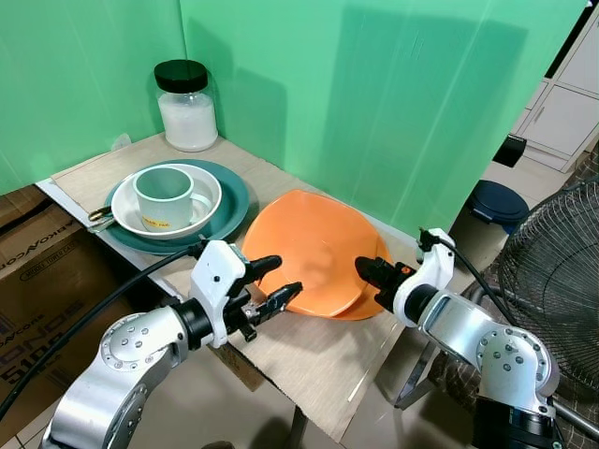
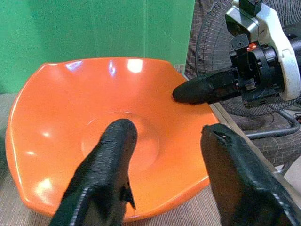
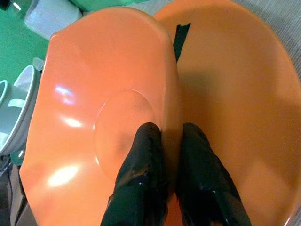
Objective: Setting the table
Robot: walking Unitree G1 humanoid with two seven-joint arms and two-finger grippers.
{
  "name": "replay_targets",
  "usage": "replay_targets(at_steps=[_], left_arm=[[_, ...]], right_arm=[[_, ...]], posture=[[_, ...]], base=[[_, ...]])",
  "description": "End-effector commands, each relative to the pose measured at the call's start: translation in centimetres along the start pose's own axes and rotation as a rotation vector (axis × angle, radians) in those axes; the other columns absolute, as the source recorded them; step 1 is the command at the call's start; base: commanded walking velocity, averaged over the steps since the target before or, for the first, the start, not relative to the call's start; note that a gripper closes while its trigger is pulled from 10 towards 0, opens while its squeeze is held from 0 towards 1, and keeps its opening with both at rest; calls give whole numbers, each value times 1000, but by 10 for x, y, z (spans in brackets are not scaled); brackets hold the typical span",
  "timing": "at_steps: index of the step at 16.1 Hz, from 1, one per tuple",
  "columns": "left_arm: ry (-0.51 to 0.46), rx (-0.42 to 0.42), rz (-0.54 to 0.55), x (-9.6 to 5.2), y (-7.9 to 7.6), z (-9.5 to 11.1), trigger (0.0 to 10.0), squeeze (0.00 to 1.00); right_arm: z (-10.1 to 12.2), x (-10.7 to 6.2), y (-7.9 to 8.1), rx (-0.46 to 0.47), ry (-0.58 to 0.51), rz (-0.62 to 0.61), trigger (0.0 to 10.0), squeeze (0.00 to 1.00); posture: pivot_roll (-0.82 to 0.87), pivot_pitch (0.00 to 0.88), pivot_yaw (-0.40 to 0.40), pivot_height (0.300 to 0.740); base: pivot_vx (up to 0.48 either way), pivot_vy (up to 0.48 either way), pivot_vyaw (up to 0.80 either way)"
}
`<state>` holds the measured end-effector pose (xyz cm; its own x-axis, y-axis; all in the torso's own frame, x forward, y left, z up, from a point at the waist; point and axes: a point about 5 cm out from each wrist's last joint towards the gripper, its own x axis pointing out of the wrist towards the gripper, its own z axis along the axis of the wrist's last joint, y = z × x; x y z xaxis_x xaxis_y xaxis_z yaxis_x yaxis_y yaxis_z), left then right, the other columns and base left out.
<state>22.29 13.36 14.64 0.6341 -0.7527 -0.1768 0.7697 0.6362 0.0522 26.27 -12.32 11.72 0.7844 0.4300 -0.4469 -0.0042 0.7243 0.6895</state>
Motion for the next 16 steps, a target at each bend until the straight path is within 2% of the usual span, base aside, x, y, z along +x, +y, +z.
replay_targets(at_steps=[1, 4, 6, 9, 10, 11, 12, 13, 14, 15, 16], left_arm=[[-17, 18, -13, 2, -3, 7, 10000, 1000], [-17, 25, 1, -1, -2, 7, 10000, 1000], [-40, 31, 17, 0, 0, 11, 10000, 1000], [-85, 46, 74, 3, 6, 19, 10000, 1000], [-83, 63, 97, 4, 8, 18, 10000, 1000], [-86, 75, 111, 5, 8, 18, 10000, 902], [-90, 78, 117, 6, 8, 18, 10000, 902], [-96, 84, 135, 10, 9, 19, 10000, 420], [-99, 89, 144, 11, 10, 20, 10000, 325], [-111, 93, 165, 12, 12, 21, 10000, 188], [-127, 92, 203, 14, 15, 22, 10000, 110]], right_arm=[[-13, 5, 3, 31, 38, -11, 0, 0], [-12, 4, 3, 31, 27, -10, 0, 0], [-4, 2, 5, 69, -44, 12, 0, 0], [30, -21, 7, 57, -298, 54, 0, 0], [40, -34, 9, -31, -393, 52, 0, 0], [46, -48, 12, -160, -456, 62, 0, 0], [48, -52, 13, -193, -484, 67, 0, 0], [52, -67, 14, -244, -540, 85, 0, 0], [52, -71, 13, -251, -554, 86, 0, 0], [50, -79, 12, -293, -574, 85, 0, 0], [47, -89, 9, -317, -601, 72, 0, 0]], posture=[[92, 0, -70, 740], [95, 0, -67, 740], [93, 0, -62, 740], [86, 0, -57, 740], [82, 0, -54, 740], [77, 0, -52, 740], [72, 0, -49, 740], [64, 0, -45, 740], [62, 0, -45, 740], [56, 0, -44, 740], [47, 0, -37, 740]], base=[[0, 0, 0], [0, 0, 0], [0, 0, 0], [0, 0, 0], [0, 0, 0], [0, 0, 0], [0, 0, 0], [0, 0, 0], [0, 0, 0], [0, 0, 0], [0, 0, 0]])
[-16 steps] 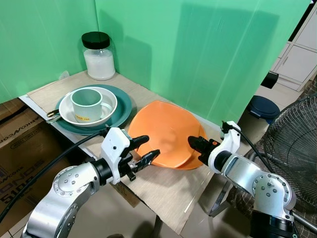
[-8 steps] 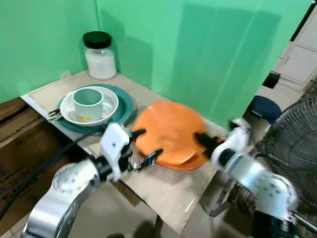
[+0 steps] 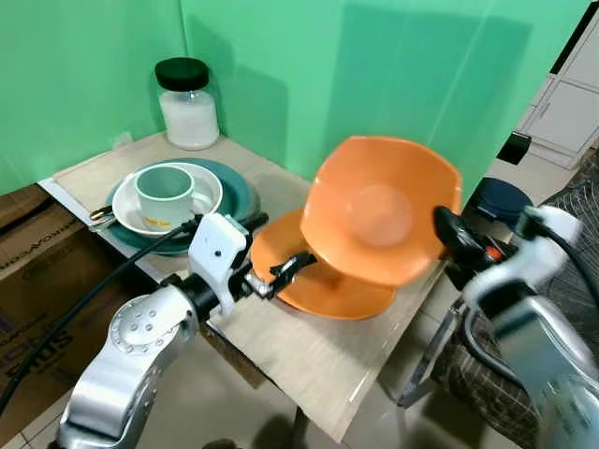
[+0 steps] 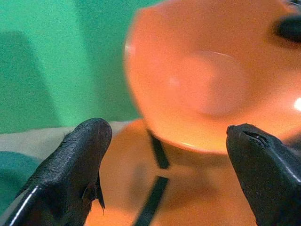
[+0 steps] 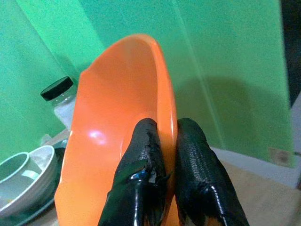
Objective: Setting the table
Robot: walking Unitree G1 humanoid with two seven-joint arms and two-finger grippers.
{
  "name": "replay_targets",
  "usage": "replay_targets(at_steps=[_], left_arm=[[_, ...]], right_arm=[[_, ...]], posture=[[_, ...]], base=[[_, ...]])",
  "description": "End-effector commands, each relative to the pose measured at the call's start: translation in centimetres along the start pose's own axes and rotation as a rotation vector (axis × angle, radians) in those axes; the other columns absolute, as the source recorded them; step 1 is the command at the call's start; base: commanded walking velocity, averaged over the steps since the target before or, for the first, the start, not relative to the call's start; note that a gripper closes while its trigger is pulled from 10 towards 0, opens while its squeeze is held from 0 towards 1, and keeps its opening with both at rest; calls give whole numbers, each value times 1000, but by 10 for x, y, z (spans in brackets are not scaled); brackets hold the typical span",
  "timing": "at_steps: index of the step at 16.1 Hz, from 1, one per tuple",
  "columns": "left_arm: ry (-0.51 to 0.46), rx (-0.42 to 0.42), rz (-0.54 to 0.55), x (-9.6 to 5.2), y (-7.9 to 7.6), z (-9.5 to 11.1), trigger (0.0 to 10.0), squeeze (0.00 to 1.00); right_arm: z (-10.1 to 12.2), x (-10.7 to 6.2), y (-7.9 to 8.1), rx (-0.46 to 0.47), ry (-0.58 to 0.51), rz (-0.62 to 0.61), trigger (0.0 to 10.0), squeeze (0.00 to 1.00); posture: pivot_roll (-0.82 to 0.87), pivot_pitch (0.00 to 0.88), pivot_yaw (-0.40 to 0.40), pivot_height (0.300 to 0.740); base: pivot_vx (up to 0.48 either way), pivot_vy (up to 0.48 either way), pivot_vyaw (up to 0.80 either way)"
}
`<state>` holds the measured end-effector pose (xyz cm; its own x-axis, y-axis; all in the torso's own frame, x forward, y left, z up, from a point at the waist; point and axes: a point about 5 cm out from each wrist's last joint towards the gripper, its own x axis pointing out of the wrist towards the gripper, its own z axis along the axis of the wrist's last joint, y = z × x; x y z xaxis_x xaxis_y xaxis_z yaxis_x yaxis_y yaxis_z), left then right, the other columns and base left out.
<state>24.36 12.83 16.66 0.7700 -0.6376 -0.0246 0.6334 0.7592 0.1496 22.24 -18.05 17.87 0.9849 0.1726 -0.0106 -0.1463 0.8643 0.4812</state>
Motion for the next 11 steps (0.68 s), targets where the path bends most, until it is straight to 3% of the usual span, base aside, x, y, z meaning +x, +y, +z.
replay_targets(at_steps=[1, 2, 3, 5, 11], left_arm=[[-4, 18, 43, 2, 4, 0, 10000, 94], [3, 22, 90, 4, 6, -1, 10000, 47], [8, 27, 135, 8, 5, -4, 10000, 0], [-9, 21, 160, 11, 2, -3, 10000, 0], [-54, -6, 229, 26, -6, 3, 10000, 0]], right_arm=[[10, -7, 3, -42, -72, 19, 0, 0], [13, -14, 3, -131, -110, 11, 9608, 0], [15, -21, 3, -238, -144, -20, 10000, 0], [15, -24, 0, -300, -157, -41, 10000, 0], [9, -25, 6, -262, -213, -93, 10000, 0]], posture=[[40, 0, -29, 740], [34, 0, -24, 740], [21, 0, -16, 740], [13, 0, -18, 740], [4, 0, -18, 740]], base=[[0, 0, 0], [0, 0, 0], [0, 0, 0], [0, 0, 0], [0, 0, -788]])
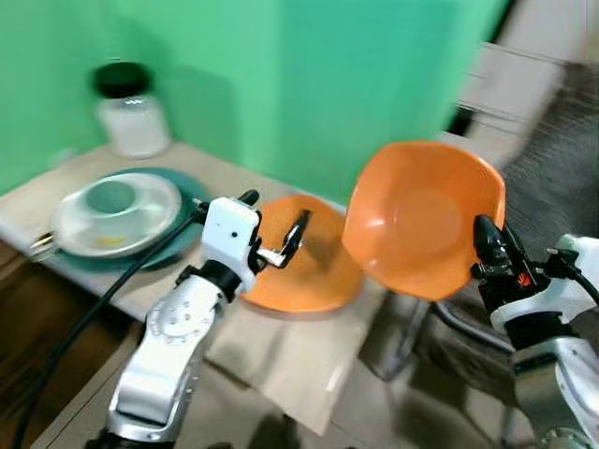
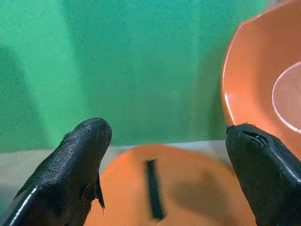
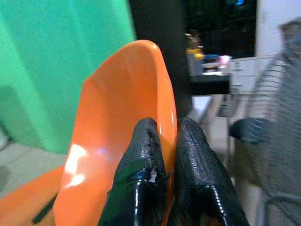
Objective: Setting the table
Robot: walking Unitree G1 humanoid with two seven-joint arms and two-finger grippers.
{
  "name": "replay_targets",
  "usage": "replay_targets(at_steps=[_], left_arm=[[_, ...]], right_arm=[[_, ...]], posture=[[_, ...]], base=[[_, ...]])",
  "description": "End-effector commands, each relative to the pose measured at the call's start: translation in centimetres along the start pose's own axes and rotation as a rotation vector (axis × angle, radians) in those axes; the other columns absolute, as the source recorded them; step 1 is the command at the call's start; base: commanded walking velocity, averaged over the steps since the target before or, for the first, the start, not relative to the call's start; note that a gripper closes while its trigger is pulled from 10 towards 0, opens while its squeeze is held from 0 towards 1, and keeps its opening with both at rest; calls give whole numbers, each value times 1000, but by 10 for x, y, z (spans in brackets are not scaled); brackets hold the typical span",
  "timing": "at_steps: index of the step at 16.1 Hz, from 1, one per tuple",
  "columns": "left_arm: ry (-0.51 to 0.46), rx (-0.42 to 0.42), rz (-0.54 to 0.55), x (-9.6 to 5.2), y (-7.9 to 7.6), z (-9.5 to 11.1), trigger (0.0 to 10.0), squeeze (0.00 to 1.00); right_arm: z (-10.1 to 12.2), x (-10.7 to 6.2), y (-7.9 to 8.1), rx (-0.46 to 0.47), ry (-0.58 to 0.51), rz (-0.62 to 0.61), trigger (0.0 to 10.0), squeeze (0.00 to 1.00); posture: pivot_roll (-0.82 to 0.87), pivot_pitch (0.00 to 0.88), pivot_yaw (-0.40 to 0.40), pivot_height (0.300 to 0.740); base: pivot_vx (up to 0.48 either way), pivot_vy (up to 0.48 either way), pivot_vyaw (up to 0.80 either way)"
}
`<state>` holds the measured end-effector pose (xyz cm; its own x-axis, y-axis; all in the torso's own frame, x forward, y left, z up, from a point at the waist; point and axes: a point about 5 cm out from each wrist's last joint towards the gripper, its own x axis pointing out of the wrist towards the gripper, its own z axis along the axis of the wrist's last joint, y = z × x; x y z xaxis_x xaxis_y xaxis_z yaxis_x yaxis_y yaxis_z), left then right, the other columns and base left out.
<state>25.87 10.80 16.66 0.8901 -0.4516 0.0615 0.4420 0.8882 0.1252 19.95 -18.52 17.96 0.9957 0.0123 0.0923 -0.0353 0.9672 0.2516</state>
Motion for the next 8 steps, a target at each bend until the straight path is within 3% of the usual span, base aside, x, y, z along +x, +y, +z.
replay_targets(at_steps=[1, 3, 8], left_arm=[[11, 3, 9, 0, -1, 0, 10000, 0], [60, 30, 38, -4, 3, -8, 10000, 0], [111, -8, 76, -6, 6, -12, 10000, 0]], right_arm=[[9, -2, 5, 0, -55, 18, 10000, 0], [4, -4, 9, -2, -39, 31, 10000, 0], [1, -6, 10, 13, -26, 0, 10000, 0]], posture=[[4, 0, -18, 740], [4, 0, -15, 740], [7, 0, -21, 740]], base=[[0, 0, -800], [0, 0, -800], [0, 0, -800]])
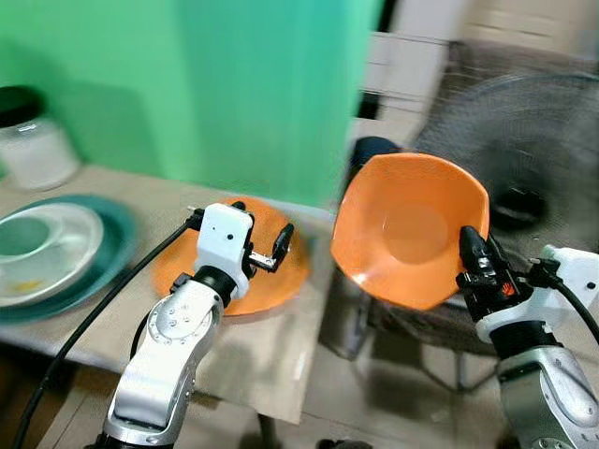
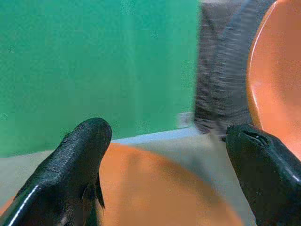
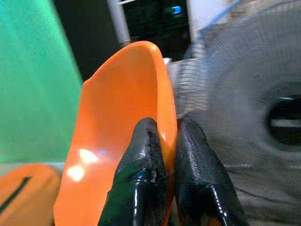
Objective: Setting the table
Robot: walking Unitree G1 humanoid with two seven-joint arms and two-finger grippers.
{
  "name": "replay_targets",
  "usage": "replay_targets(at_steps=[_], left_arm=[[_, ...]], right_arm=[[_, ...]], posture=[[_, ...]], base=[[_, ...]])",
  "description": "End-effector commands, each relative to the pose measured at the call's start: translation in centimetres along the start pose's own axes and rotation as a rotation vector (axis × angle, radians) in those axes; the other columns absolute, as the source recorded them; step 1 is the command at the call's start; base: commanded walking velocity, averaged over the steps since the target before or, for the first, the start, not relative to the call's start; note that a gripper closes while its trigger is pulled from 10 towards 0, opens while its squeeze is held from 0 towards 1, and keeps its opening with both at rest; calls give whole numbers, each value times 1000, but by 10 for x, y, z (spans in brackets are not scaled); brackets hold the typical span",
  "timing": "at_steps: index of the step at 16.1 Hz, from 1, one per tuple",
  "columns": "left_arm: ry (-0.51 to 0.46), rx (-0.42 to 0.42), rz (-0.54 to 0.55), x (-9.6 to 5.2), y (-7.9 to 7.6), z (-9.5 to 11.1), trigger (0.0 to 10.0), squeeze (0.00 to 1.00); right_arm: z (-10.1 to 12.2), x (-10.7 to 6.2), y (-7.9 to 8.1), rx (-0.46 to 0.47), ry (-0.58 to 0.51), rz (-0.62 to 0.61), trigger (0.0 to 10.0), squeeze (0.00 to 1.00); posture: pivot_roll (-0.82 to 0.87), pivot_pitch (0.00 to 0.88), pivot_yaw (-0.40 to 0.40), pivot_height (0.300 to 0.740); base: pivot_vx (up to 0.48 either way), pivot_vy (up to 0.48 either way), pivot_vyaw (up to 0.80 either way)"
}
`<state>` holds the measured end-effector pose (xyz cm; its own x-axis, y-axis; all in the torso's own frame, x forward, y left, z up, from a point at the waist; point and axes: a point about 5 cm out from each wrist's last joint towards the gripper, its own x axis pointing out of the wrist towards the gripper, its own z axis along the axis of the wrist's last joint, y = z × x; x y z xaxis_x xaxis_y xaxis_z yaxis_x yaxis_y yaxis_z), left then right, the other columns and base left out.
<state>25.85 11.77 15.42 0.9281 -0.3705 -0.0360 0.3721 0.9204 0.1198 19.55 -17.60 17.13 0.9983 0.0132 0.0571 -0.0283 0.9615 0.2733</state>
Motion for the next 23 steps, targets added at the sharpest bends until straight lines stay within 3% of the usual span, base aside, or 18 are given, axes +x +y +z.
replay_targets(at_steps=[1, 18, 23], left_arm=[[-3, 8, -2, -1, -2, 0, 10000, 0], [-54, -32, 11, -1, -2, 6, 10000, 0], [-58, -4, 63, -1, 6, 4, 10000, 0]], right_arm=[[10, -1, 3, -11, -57, 9, 10000, 0], [4, 4, 6, -24, -15, 51, 10000, 0], [-3, 4, -2, -43, 19, -35, 10000, 0]], posture=[[9, 0, -25, 740], [7, 0, -39, 740], [5, 0, -36, 740]], base=[[0, 0, -800], [0, 0, -800], [0, 0, -800]])
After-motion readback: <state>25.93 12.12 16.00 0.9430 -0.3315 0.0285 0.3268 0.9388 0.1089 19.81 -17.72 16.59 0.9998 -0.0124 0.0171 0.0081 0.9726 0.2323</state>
